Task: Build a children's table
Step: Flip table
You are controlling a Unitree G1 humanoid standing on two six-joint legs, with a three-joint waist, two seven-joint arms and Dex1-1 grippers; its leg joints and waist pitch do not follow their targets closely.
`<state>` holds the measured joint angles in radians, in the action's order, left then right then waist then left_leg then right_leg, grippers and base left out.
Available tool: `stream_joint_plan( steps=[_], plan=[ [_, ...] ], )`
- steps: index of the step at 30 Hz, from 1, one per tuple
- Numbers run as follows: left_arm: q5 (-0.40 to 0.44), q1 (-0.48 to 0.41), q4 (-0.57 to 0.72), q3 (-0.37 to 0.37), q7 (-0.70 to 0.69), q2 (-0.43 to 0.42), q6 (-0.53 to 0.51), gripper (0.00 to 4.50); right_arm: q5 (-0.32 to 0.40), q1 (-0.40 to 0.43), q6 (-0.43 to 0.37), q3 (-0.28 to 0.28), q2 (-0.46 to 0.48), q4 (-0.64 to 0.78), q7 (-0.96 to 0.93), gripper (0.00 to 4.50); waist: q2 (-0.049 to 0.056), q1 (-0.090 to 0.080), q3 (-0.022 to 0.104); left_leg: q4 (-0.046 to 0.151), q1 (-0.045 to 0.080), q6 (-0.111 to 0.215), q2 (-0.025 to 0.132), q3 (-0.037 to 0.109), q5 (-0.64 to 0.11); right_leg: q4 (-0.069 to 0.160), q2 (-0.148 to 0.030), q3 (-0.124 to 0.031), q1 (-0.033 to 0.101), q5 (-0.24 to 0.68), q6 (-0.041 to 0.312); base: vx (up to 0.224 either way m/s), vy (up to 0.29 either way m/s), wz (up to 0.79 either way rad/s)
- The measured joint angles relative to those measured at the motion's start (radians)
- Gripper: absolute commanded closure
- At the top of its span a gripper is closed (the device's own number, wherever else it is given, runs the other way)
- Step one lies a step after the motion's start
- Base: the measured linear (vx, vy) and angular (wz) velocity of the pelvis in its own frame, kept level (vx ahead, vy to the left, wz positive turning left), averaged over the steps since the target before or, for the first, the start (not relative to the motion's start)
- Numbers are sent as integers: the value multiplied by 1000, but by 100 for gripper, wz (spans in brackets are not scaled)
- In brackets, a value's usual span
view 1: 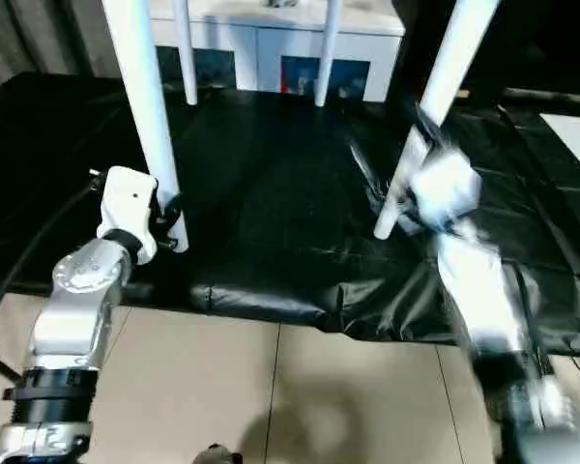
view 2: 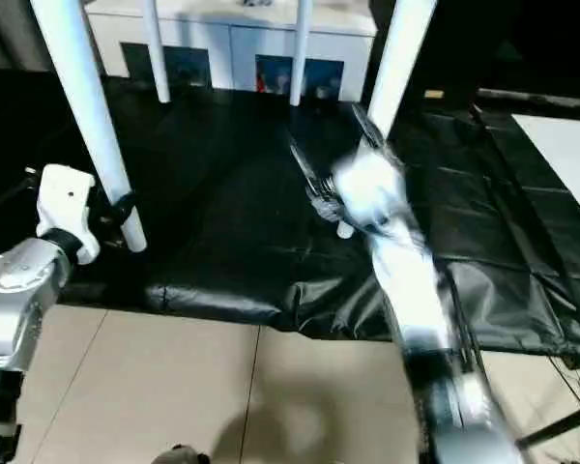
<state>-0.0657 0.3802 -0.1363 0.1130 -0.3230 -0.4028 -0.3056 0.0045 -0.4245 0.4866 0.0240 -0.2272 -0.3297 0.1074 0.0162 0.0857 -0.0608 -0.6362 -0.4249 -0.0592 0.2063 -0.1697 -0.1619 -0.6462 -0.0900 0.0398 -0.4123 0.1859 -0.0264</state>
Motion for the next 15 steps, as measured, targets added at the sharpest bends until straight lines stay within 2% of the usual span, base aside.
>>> stream_joint_plan(
  steps=[2,4,7,10,12,15],
  plan=[
    [-5,-5,0,1,-4,-10,5,299,-18,28,-87,-48,17,65,-63,8,0,-1,0,2,2,0,0,0,0,0,0,-1,1,0,0,0,0,0],
    [-13,-16,0,11,-12,-15,7,299,-46,40,-186,-69,17,95,-113,3,0,-6,0,2,6,-1,0,0,0,0,0,-1,2,0,0,0,0,0],
    [-21,-36,0,20,-14,-12,7,299,-46,22,-291,-58,3,68,-109,0,2,-17,0,3,7,-1,0,0,0,0,0,0,1,-2,-1,0,0,0],
    [-29,-58,0,18,-15,4,7,299,8,-59,-412,-35,-11,-37,-13,0,2,-28,0,4,7,-1,-1,0,0,0,0,0,1,-3,-1,0,0,0],
    [-31,-63,0,14,-16,13,14,299,43,-107,-439,-30,-4,-118,74,0,2,-25,0,4,6,-1,0,1,0,0,0,0,1,-3,0,0,0,0],
    [-36,-62,-6,8,-19,13,25,299,45,-170,-429,-30,13,-218,137,0,3,-21,0,4,6,-1,-1,0,0,0,0,0,1,-4,2,0,0,0]
  ],
)
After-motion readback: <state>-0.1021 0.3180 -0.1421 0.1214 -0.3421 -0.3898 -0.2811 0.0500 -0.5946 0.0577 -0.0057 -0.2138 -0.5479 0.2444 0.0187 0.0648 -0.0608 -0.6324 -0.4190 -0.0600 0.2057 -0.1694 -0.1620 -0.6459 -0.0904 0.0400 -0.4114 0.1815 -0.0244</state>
